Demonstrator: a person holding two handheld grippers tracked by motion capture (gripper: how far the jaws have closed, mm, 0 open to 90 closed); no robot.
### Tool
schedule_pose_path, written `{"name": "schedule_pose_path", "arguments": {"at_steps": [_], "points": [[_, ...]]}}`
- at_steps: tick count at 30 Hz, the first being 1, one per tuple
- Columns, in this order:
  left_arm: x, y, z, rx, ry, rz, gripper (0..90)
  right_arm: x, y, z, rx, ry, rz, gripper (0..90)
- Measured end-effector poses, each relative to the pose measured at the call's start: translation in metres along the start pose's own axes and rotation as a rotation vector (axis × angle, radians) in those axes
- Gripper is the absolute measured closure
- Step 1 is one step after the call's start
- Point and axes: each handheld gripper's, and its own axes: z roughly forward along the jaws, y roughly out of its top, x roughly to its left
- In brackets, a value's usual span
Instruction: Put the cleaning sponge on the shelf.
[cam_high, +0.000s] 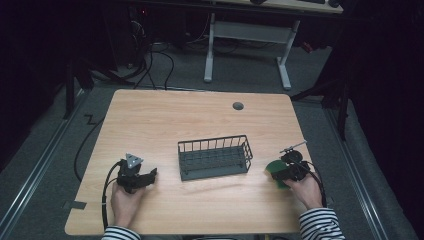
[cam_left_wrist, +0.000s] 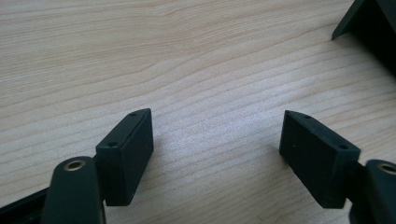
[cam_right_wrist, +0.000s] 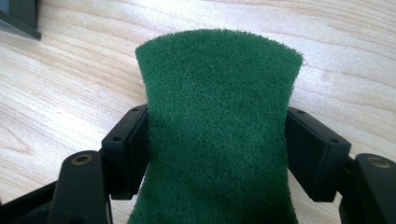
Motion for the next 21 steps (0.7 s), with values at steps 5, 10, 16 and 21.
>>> {"name": "schedule_pose_path", "arguments": {"at_steps": [5, 10, 16, 21], "points": [[0.0, 0.0, 0.0, 0.001, 0.001, 0.002, 26.5, -0.001, 0.002, 0.0, 0.017, 0.008, -0.002, 31.2], [0.0, 0.0, 0.0, 0.001, 0.001, 0.001, 26.5, 0.0, 0.004, -0.002, 0.025, 0.002, -0.006, 31.5], [0.0, 0.0, 0.0, 0.001, 0.001, 0.001, 26.6, 0.002, 0.009, -0.013, -0.024, 0.011, -0.015, 31.6], [0.0, 0.0, 0.0, 0.001, 0.001, 0.002, 26.6, 0.007, 0.014, -0.025, -0.065, 0.011, -0.025, 31.6]]}}
